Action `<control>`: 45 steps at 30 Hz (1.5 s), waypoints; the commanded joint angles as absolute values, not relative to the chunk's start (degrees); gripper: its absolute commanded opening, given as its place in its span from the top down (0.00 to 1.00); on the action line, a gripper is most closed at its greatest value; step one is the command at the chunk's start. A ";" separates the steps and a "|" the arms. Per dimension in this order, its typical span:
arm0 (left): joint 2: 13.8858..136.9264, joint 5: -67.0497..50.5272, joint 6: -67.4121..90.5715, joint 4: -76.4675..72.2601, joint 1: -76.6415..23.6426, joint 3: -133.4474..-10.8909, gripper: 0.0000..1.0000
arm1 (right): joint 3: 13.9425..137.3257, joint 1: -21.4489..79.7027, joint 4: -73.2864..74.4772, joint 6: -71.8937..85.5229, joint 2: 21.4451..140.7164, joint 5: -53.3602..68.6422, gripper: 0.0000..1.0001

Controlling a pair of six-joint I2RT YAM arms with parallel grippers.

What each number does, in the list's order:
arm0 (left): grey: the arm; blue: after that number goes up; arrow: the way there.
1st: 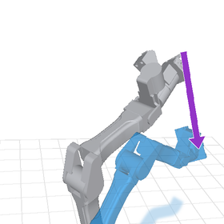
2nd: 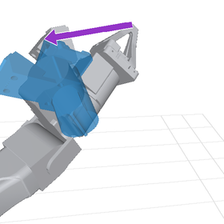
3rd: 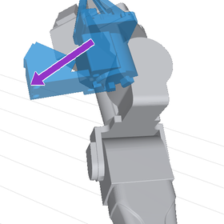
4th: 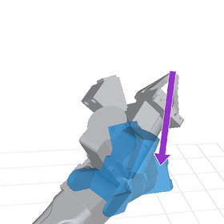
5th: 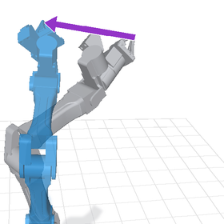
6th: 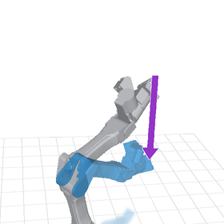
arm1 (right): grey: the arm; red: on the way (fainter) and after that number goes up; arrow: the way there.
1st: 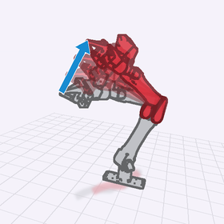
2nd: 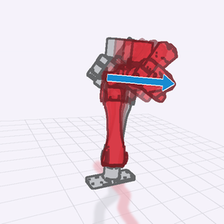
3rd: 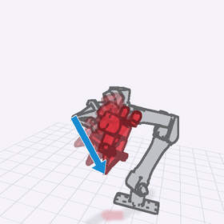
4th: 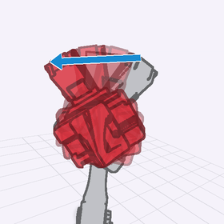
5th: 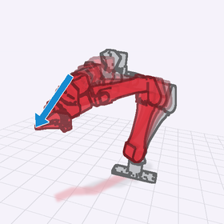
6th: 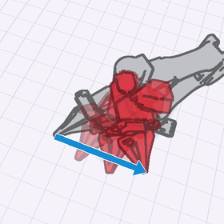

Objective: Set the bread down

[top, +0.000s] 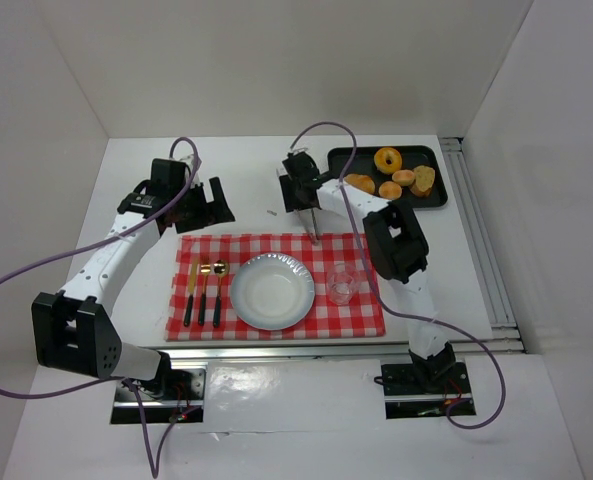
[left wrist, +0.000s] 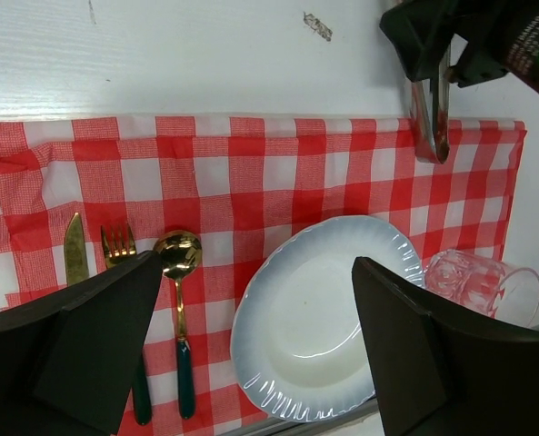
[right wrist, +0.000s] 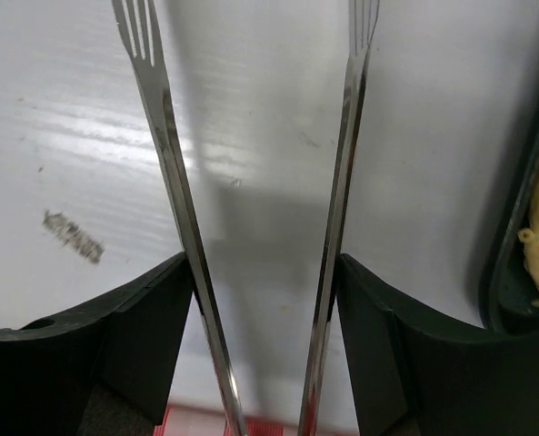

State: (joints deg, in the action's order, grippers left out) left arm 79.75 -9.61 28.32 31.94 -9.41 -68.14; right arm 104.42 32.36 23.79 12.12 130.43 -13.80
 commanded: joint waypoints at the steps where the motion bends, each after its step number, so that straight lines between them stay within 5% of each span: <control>1: 79.89 -8.88 26.81 31.20 -9.14 -69.08 0.01 | 107.50 33.39 15.65 11.17 131.65 -17.84 0.30; 7: 79.89 -8.26 26.28 31.73 -9.14 -69.08 0.01 | 100.82 33.40 9.58 12.39 130.96 -19.77 0.08; 15: 80.42 -8.26 26.28 31.73 -9.14 -69.08 0.01 | 92.20 36.12 5.45 13.88 128.23 -25.92 0.06; 20: 80.42 -8.26 26.28 31.73 -9.14 -69.61 0.01 | 90.18 36.12 5.45 17.65 128.23 -27.25 0.21; 26: 79.89 -8.78 26.28 31.73 -9.14 -69.61 0.01 | 94.82 36.12 9.13 18.72 127.10 -27.34 0.59; 36: 79.37 -8.79 26.28 32.26 -9.14 -69.61 0.01 | 107.31 27.00 24.25 18.19 114.53 -9.86 0.57; 41: 79.37 -8.79 26.28 32.26 -9.14 -69.61 0.01 | 98.72 16.45 27.68 20.21 105.50 4.46 0.53; 45: 79.37 -9.32 26.28 31.73 -9.14 -69.61 0.01 | 90.45 12.58 28.82 19.69 98.54 2.20 0.51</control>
State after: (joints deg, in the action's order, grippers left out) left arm 80.27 -8.73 27.14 32.56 -9.41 -68.14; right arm 95.53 12.08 23.38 19.40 102.61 -1.37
